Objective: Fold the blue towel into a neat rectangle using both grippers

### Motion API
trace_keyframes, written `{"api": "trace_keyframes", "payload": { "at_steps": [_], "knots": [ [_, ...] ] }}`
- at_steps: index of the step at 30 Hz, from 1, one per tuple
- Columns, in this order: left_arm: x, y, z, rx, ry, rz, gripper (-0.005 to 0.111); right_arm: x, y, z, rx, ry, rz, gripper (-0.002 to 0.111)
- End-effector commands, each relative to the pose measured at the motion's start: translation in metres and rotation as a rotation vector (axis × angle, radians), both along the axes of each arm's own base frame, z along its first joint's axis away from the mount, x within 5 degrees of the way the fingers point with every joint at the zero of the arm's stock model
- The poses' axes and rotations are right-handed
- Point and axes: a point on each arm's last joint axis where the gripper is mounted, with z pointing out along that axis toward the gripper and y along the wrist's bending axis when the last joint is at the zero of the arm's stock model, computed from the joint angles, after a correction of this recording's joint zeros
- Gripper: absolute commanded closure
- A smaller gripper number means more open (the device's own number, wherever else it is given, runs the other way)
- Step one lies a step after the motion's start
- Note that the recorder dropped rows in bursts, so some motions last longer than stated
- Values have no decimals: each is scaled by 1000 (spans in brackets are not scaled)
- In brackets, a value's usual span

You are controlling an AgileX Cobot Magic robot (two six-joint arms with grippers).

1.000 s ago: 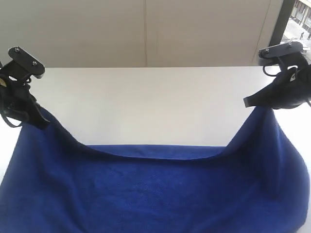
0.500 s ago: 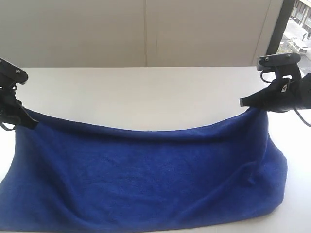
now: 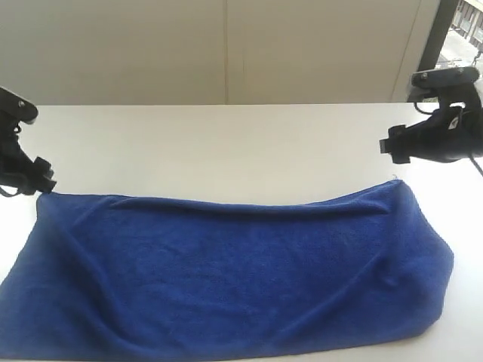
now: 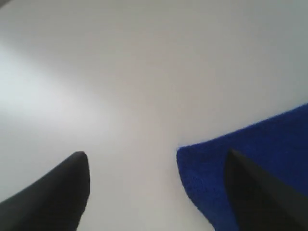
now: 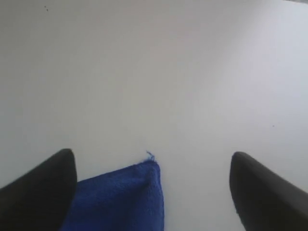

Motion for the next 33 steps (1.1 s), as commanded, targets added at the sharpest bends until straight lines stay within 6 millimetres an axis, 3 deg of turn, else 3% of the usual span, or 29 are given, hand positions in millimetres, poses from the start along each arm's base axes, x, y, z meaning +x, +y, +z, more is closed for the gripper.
{"api": "trace_keyframes", "payload": {
  "at_steps": [1,3,5,6,7,9,12,16,17,21,26,27,30,33],
  "knots": [
    [-15,-36,46,-89,-124,-45,42,-24,0,35,26,50,-34,27],
    [-24,-68,52,-76,-139,-157,57,-39,2,39,90,159,-93,27],
    [-41,-117,50,13,-115,-375,94,-64,5,33,148,407,-155,27],
    [-53,-138,45,51,-74,-464,106,-75,7,26,157,524,-161,28],
    [-63,-154,39,68,-25,-520,106,-85,8,18,158,616,-149,29],
    [-79,-172,24,97,97,-572,107,-91,11,7,184,637,-145,32],
    [-86,-172,3,172,359,-548,107,-100,19,-6,239,663,-102,33],
    [-87,-177,-9,166,499,-583,107,-105,22,-16,263,697,-86,34],
    [-91,-184,-15,139,563,-668,107,-107,23,-23,275,710,-93,39],
    [-89,-189,-37,134,628,-697,107,-107,25,-43,301,757,-93,52],
    [-88,-190,-57,147,677,-691,107,-101,26,-52,323,743,-87,56],
    [-88,-190,-60,150,688,-690,107,-101,26,-52,321,736,-87,60],
    [-87,-190,-72,158,720,-686,107,-98,25,-53,324,707,-96,93],
    [-88,-190,-79,163,741,-684,107,-97,26,-52,333,691,-100,108]
  ]
}}
